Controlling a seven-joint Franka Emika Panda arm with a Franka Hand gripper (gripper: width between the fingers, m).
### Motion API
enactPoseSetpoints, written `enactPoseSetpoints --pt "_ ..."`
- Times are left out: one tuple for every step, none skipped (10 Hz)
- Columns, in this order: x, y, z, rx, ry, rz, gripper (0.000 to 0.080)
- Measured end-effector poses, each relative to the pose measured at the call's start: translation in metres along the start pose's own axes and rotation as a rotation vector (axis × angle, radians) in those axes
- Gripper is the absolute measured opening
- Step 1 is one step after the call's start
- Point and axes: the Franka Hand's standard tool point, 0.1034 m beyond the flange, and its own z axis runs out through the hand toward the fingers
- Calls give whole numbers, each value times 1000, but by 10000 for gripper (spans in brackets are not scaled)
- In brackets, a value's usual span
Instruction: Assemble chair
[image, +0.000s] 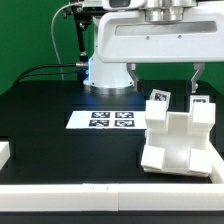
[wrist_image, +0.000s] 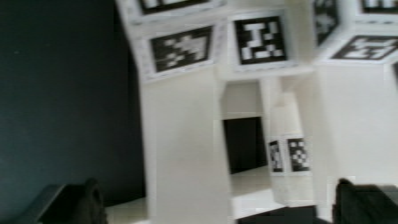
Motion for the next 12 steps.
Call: enactPoseSetpoints --pt "-2 -4 2 -4 0 12 647" --pt "-6 -17 6 -1 4 5 649" --pt "-7 -20 9 -1 7 -6 649" --pt "-6 -21 13 -4 12 -7 649" --pt "-3 -26 16 -5 13 -8 649" --pt "1 -29 17 -4 18 -11 649" --pt "8 -29 17 -4 25 -9 649" --pt "15 -32 17 -5 33 -9 649" --pt "23 -36 18 -5 43 -13 649" --pt "29 -38 21 -7 54 -16 649" --pt "34 -41 22 -6 68 -20 649" --pt "34 -42 22 -6 68 -18 649"
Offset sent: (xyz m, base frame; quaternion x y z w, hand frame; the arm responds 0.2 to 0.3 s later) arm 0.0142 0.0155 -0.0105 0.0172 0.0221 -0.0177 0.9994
